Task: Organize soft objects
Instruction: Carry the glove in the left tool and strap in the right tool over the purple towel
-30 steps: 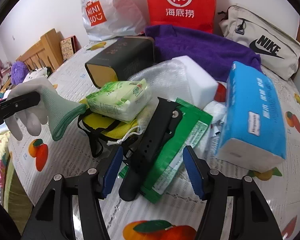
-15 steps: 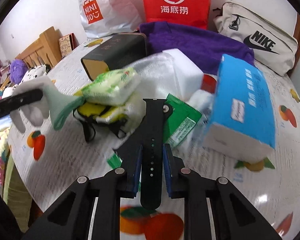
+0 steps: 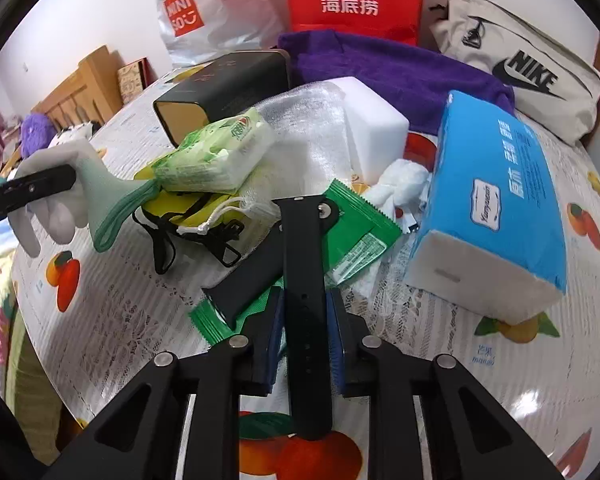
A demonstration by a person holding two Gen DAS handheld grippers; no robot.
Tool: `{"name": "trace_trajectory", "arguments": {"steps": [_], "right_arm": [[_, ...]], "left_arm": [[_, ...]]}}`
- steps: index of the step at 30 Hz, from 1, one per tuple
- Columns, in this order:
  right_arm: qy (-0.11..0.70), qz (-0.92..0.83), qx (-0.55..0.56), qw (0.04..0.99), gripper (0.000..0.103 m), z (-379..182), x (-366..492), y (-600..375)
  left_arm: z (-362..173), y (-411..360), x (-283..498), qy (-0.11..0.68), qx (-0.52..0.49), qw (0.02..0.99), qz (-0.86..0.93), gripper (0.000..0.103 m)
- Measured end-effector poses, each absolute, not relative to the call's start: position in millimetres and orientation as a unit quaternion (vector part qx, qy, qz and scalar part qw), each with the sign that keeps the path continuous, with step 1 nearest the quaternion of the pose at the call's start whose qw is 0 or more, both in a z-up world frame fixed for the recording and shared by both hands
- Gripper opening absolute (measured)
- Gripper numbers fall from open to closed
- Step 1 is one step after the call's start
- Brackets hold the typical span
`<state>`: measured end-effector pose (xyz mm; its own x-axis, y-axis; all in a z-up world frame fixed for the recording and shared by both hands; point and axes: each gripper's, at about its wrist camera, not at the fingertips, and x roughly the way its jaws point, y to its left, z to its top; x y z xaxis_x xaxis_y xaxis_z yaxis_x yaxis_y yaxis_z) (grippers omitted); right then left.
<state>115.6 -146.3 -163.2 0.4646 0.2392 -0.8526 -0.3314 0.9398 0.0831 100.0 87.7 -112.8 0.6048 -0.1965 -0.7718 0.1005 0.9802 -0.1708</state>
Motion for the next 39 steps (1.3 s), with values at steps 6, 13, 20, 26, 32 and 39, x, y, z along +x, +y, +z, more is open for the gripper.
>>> {"name": "trace_trajectory", "arguments": {"steps": [6, 13, 20, 26, 32, 39], "right_arm": [[0.478, 0.170, -0.043, 0.860, 0.020, -144.8, 108.4, -154.9], [0.457, 0.168, -0.036, 0.873, 0.020, -115.6, 101.1, -168.9], [0.443, 0.165, -0.032, 0.881, 0.020, -95.8, 100.4, -184.5], [0.421, 0.149, -0.024, 0.894, 0.020, -72.6, 114.4, -201.5], [0.409, 0.132, -0.015, 0.903, 0.020, -59.2, 138.5, -219.7], [0.406, 0.114, 0.000, 0.907, 0.020, -52.4, 182.9, -235.9]], "left_arm": [[-99.6, 90.3, 98.4, 0.428, -0.054, 0.899, -0.077, 0.011], [-77.1, 84.1, 101.2, 0.412, -0.057, 0.905, -0.087, 0.011], [-61.3, 73.9, 109.9, 0.406, -0.064, 0.907, -0.095, 0.011], [-49.0, 65.9, 124.1, 0.404, -0.061, 0.908, -0.097, 0.011], [-33.3, 54.3, 142.5, 0.396, -0.048, 0.912, -0.096, 0.011], [-24.4, 43.2, 178.7, 0.392, -0.039, 0.914, -0.097, 0.011]]}}
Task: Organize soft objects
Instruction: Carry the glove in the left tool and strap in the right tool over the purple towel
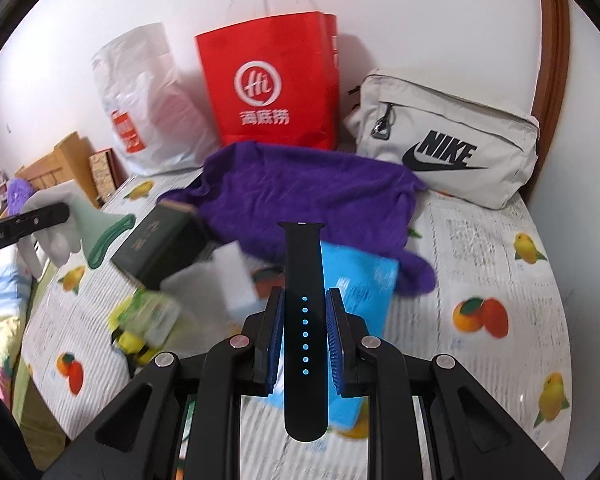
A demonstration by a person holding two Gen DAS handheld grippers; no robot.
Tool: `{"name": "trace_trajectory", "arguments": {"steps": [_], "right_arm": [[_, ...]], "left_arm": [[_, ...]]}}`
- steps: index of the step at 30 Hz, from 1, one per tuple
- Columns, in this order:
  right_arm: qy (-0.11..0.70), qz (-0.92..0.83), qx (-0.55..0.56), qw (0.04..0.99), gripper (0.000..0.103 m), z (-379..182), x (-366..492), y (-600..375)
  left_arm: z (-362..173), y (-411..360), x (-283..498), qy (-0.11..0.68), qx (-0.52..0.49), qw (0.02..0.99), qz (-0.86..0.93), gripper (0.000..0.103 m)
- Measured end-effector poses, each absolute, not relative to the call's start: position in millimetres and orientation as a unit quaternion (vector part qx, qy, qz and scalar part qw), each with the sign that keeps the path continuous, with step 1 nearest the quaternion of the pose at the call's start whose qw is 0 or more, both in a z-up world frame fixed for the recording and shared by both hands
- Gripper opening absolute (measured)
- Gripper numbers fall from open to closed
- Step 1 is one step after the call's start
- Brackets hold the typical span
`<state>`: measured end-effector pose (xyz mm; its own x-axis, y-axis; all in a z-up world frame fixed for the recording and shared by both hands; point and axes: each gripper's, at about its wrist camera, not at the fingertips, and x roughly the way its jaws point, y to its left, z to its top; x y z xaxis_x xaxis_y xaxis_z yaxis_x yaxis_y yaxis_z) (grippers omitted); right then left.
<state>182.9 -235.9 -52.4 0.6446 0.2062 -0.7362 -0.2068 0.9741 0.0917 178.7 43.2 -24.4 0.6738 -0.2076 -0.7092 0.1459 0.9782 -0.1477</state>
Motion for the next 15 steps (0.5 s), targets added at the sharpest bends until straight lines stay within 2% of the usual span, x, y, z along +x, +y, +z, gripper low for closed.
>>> {"name": "trace_trajectory", "arguments": {"steps": [15], "right_arm": [[0.399, 0.097, 0.030, 0.911, 0.020, -56.5, 293.1, -260.6]], "left_arm": [[-29.2, 17.9, 274.7, 0.406, -0.009, 0.910, -0.087, 0.011]]}}
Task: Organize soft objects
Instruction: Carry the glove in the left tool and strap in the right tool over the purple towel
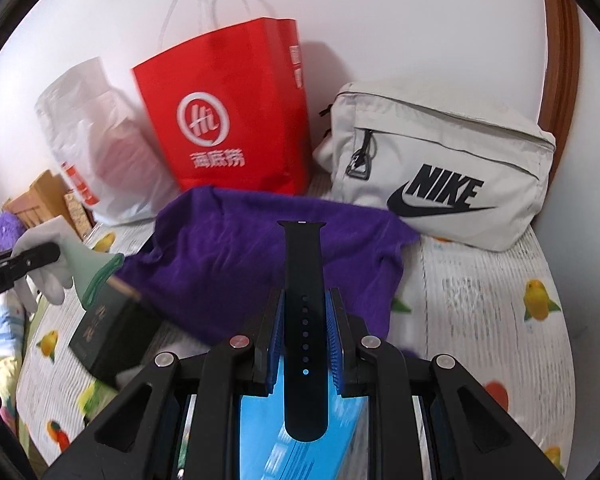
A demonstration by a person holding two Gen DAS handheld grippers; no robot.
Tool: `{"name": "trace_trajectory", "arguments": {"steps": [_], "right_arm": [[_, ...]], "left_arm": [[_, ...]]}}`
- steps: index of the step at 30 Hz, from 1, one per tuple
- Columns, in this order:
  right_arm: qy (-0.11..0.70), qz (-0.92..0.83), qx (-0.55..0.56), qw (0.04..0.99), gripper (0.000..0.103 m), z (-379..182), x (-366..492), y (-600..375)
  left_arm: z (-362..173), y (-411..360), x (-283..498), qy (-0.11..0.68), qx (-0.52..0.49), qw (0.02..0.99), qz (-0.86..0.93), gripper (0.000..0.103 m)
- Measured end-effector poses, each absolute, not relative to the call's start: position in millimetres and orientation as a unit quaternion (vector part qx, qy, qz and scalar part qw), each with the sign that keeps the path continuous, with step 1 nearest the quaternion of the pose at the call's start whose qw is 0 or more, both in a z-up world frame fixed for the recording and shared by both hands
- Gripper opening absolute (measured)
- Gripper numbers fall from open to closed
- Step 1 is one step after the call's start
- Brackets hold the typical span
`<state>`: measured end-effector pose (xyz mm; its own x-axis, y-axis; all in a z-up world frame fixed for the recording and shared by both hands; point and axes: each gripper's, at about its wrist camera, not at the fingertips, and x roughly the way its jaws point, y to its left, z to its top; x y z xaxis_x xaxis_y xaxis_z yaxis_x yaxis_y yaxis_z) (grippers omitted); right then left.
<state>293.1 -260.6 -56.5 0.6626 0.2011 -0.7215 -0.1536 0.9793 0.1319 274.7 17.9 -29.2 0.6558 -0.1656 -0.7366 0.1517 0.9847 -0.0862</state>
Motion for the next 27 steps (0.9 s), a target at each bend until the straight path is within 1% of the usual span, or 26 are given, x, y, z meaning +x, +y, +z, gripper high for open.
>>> {"name": "trace_trajectory", "arguments": {"steps": [11, 27], "right_arm": [[0.438, 0.074, 0.026, 0.895, 0.020, -93.7, 372.7, -271.5], [0.486, 0.069, 0.037, 0.871, 0.021, -138.8, 407.8, -275.7]], "left_arm": [[-52.3, 3.8, 337.4, 0.425, 0.001, 0.901, -0.090, 0.011], [-84.8, -20.6, 403.3, 0.456, 0.022, 0.885, -0.097, 0.012]]}}
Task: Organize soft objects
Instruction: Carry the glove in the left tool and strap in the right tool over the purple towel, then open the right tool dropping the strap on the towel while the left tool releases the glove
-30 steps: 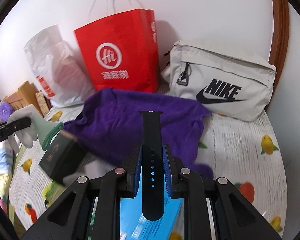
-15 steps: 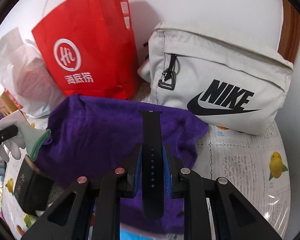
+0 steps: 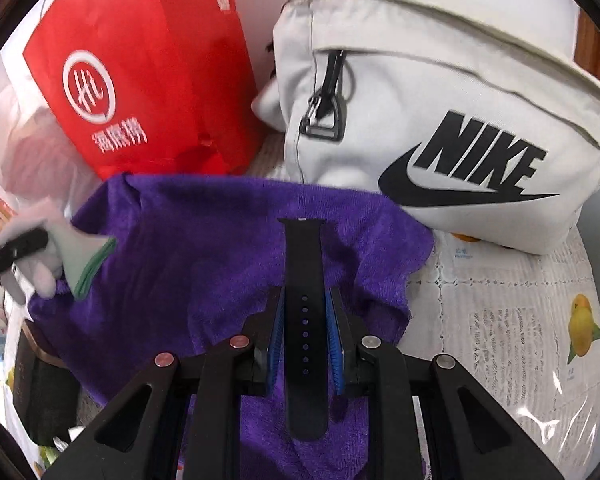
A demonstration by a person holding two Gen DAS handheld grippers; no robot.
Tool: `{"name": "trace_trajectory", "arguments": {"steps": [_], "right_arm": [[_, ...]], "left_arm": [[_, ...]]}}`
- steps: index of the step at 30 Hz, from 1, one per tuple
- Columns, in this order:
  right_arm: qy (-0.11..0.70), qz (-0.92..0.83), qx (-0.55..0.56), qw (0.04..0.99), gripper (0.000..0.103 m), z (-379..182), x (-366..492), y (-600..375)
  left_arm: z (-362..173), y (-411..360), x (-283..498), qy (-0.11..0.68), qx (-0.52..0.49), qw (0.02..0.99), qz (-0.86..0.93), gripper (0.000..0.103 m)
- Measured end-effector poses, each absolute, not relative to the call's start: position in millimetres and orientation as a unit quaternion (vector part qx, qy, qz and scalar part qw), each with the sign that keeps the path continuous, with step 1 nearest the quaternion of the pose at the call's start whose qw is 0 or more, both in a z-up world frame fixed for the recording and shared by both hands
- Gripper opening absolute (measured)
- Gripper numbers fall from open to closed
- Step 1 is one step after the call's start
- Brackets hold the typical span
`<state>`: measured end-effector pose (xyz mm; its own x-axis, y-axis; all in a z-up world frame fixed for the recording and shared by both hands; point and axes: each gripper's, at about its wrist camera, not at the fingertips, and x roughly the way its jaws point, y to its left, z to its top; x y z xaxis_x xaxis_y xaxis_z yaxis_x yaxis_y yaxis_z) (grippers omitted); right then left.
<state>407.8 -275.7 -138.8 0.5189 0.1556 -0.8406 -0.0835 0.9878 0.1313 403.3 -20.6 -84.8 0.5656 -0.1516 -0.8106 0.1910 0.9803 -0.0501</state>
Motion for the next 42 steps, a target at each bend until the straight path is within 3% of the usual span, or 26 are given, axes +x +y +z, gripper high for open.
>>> {"name": "trace_trajectory", "arguments": {"steps": [5, 7, 9, 11, 18, 20, 23, 25, 27, 38, 42], "right_arm": [[0.503, 0.067, 0.046, 0.860, 0.022, -150.1, 414.6, -276.7], [0.511, 0.068, 0.041, 0.856, 0.028, -154.8, 420.0, -272.4], [0.509, 0.068, 0.039, 0.857, 0.045, -154.0, 419.5, -271.9], [0.502, 0.071, 0.034, 0.861, 0.052, -151.3, 418.5, -269.3], [0.479, 0.084, 0.024, 0.873, 0.052, -138.1, 411.2, -261.6], [0.475, 0.088, 0.020, 0.875, 0.052, -134.9, 407.2, -261.0], [0.471, 0.093, 0.019, 0.877, 0.052, -131.8, 403.9, -261.5], [0.470, 0.093, 0.020, 0.878, 0.052, -129.5, 404.2, -260.0], [0.467, 0.095, 0.026, 0.879, 0.052, -126.5, 405.2, -260.9], [0.436, 0.115, 0.015, 0.892, 0.052, -84.7, 376.0, -253.3], [0.420, 0.128, 0.022, 0.898, 0.057, -65.4, 357.7, -244.6]], "left_arm": [[-92.6, -30.6, 422.8, 0.459, 0.030, 0.882, -0.102, 0.012], [-98.0, -34.4, 430.4, 0.464, 0.034, 0.880, -0.101, 0.012], [-102.4, -36.2, 438.4, 0.469, 0.029, 0.877, -0.102, 0.012], [-106.0, -38.1, 443.9, 0.472, 0.029, 0.875, -0.101, 0.012], [-114.5, -43.0, 457.0, 0.480, 0.037, 0.872, -0.086, 0.013], [-116.8, -43.3, 458.6, 0.485, 0.039, 0.870, -0.079, 0.018], [-121.4, -46.5, 461.3, 0.503, 0.047, 0.861, -0.062, 0.039], [-117.8, -44.1, 456.7, 0.499, 0.045, 0.863, -0.060, 0.069], [-110.1, -44.0, 447.7, 0.484, 0.043, 0.872, -0.067, 0.079], [-73.4, -32.0, 396.0, 0.468, 0.038, 0.881, -0.055, 0.079], [-61.8, -17.5, 371.5, 0.470, 0.027, 0.880, -0.058, 0.079]]}}
